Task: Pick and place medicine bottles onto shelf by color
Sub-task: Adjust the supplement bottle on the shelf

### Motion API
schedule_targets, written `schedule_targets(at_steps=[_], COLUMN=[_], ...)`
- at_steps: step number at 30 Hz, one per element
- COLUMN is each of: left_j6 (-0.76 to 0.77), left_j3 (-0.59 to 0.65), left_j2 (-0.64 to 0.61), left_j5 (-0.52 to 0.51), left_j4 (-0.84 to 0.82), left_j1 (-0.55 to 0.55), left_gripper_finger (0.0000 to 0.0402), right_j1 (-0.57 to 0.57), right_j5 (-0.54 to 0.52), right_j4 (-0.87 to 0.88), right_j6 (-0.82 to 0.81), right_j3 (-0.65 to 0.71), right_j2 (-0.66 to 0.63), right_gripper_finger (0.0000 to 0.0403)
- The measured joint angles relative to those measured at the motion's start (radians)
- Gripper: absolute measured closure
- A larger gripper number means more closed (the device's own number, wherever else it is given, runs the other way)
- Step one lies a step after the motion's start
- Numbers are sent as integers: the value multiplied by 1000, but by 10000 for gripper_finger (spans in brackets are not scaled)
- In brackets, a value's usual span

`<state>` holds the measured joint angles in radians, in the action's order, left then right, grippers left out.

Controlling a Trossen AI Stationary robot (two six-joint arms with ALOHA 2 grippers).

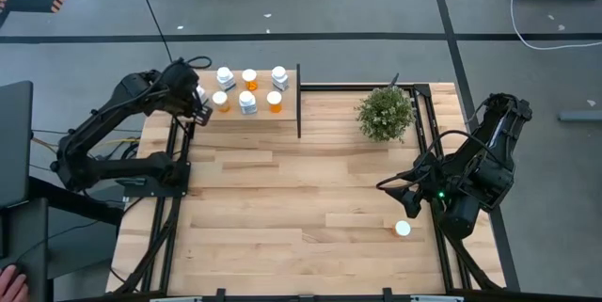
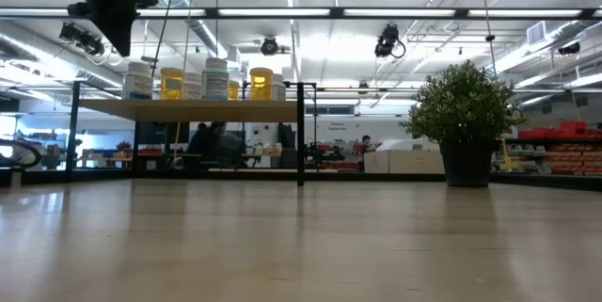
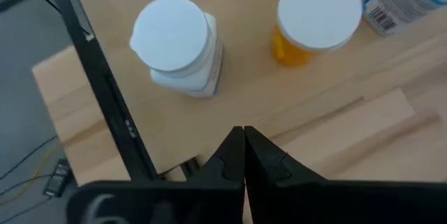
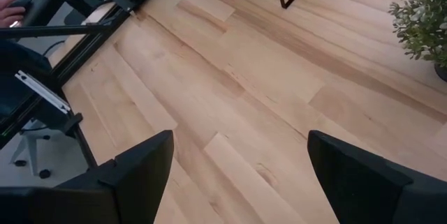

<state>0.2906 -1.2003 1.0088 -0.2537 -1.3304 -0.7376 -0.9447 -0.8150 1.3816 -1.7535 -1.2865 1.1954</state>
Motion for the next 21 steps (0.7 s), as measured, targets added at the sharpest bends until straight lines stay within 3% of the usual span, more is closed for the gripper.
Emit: schedule_targets(at_steps=[5,21], left_j6=[-62,-191], left_j3=[0,1], left_j2=[47,184], left_j5=[76,83], left_j4=[0,42], left_j1=[-76,-211], left_gripper_finger=[401,401], right_j1=[0,0], right_j5=[0,0], right_j4=[0,0], right_j6=[0,0], right_j3=[0,0], right_j2=[0,0], right_gripper_finger=[65,65])
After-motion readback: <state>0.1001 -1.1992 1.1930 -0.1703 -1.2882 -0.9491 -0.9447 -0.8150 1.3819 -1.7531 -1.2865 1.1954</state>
